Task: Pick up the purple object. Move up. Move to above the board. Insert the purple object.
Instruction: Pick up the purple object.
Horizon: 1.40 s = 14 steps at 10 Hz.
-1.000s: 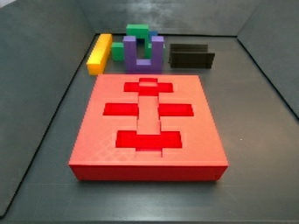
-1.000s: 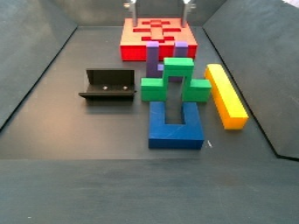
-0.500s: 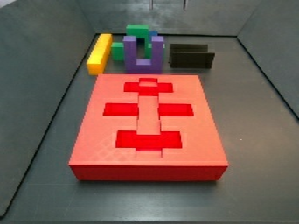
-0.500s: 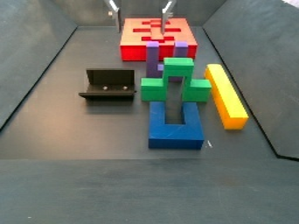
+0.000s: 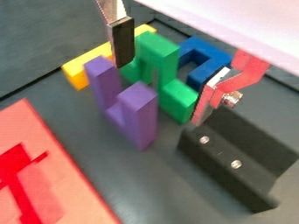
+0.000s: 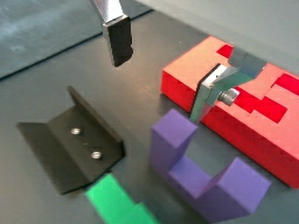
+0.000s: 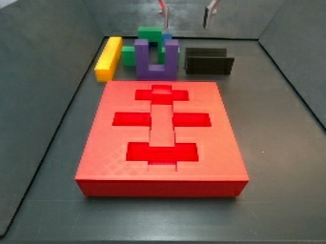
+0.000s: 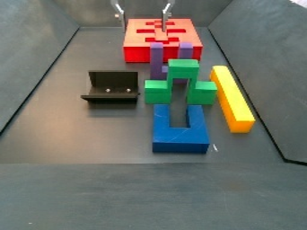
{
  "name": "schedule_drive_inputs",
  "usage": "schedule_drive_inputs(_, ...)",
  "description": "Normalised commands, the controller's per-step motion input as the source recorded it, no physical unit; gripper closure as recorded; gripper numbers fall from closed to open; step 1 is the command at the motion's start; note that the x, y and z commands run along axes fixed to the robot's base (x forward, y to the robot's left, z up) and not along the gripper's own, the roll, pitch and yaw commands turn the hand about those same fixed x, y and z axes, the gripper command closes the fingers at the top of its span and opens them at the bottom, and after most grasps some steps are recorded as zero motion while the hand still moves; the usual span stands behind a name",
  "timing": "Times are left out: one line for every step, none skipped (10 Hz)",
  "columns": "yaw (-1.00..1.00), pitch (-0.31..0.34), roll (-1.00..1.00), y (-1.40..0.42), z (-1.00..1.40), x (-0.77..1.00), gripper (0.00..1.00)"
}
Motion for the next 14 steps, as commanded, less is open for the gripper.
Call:
schedule_drive_inputs(0.0, 0.0, 0.04, 0.0, -0.29, -0.19, 0.0)
schedule_drive_inputs(0.0, 0.0, -0.04, 0.07, -0.24, -0.15, 0.0)
schedule_drive_inputs(-0.07, 0.0, -0.02, 0.07, -0.15, -0.09, 0.0)
schedule_drive_inputs(-0.04, 0.0, 0.0, 0.09, -0.16, -0.18, 0.0)
schedule_drive_inputs(-0.01, 0.0, -0.02, 0.03, -0.16, -0.17, 0.0)
schedule_drive_inputs(0.0, 0.0, -0.02, 0.02, -0.18, -0.03, 0.0)
schedule_drive_inputs(0.0, 0.0, 0.0, 0.0, -0.24, -0.05, 0.0)
schedule_drive_inputs(0.0, 0.0, 0.0, 0.0, -0.29, -0.1, 0.0)
schedule_drive_inputs(0.0, 0.0, 0.0, 0.0, -0.33, -0.09, 0.0)
schedule_drive_inputs(0.0, 0.0, 0.0, 0.0, -0.33, -0.05, 0.0)
schedule_drive_inputs(0.0, 0.0, 0.0, 0.0, -0.31, 0.0, 0.0)
schedule_drive_inputs(0.0, 0.0, 0.0, 0.0, -0.32, -0.01, 0.0)
schedule_drive_inputs(0.0, 0.0, 0.0, 0.0, -0.35, 0.0, 0.0)
schedule_drive_inputs(0.0, 0.0, 0.0, 0.0, -0.33, 0.0, 0.0)
